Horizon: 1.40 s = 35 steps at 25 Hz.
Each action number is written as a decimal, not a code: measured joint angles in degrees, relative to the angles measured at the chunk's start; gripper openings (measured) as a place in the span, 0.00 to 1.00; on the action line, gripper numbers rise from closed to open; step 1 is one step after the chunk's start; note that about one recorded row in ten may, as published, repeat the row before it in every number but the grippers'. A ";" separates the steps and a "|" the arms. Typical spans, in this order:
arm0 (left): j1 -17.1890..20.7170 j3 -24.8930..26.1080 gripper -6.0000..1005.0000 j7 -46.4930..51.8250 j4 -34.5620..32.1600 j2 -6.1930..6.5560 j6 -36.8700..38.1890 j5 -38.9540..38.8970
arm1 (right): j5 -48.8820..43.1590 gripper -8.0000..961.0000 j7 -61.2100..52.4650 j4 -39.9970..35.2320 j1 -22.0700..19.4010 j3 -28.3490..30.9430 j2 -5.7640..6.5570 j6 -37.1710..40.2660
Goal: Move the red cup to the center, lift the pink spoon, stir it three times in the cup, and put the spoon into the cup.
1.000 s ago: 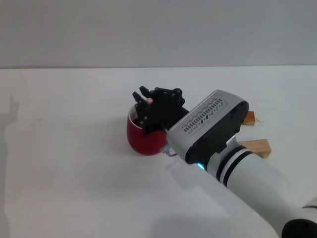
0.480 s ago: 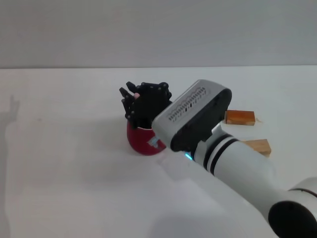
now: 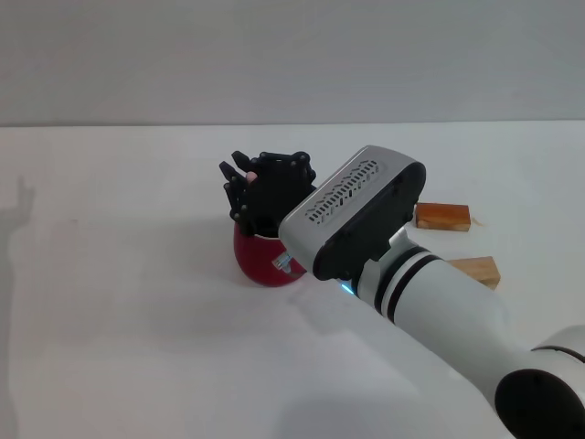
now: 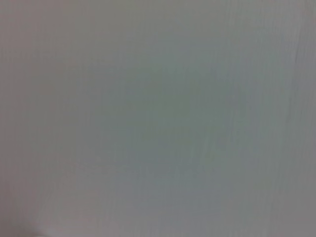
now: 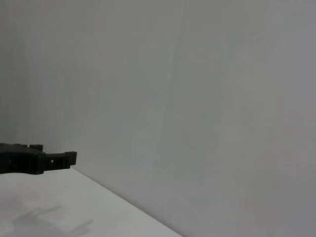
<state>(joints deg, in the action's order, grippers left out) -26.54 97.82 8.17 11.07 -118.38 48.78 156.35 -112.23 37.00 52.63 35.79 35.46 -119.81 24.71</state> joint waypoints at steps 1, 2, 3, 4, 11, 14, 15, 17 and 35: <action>0.00 0.00 0.83 0.00 0.00 0.00 0.00 0.00 | -0.01 0.14 -0.07 0.01 0.11 0.00 0.01 -0.26; 0.00 0.00 0.83 0.00 0.03 0.00 0.00 0.00 | -0.01 0.14 -0.15 0.00 0.23 0.06 0.02 -0.65; 0.00 0.00 0.83 0.00 0.08 0.00 0.00 0.00 | 0.04 0.14 -0.20 0.00 0.37 0.17 0.05 -1.07; 0.00 0.00 0.83 0.00 0.10 0.00 0.00 0.00 | 0.14 0.15 -0.21 -0.05 0.53 0.32 0.07 -1.58; -0.08 0.00 0.83 0.00 0.15 0.00 0.00 0.01 | 0.33 0.25 -0.25 -0.07 1.00 0.47 0.12 -2.47; -0.09 0.00 0.83 0.00 0.07 0.00 0.00 0.01 | 0.26 0.34 -0.24 0.41 1.02 0.25 0.12 -2.48; -0.09 0.00 0.83 0.00 0.05 0.00 0.00 0.00 | 0.16 0.34 -0.23 0.68 1.02 0.19 0.12 -2.48; -0.07 0.00 0.83 0.00 0.04 0.00 0.00 0.01 | -0.24 0.34 0.00 1.34 1.08 0.13 0.11 -2.37; -1.19 0.00 0.83 0.09 0.51 -0.09 -0.25 0.01 | -11.99 0.34 11.54 15.58 -22.86 25.37 1.00 5.97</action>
<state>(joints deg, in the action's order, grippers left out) -27.72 97.82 8.26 11.59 -118.47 48.52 156.36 -124.21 48.54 68.21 12.93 60.83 -118.80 30.68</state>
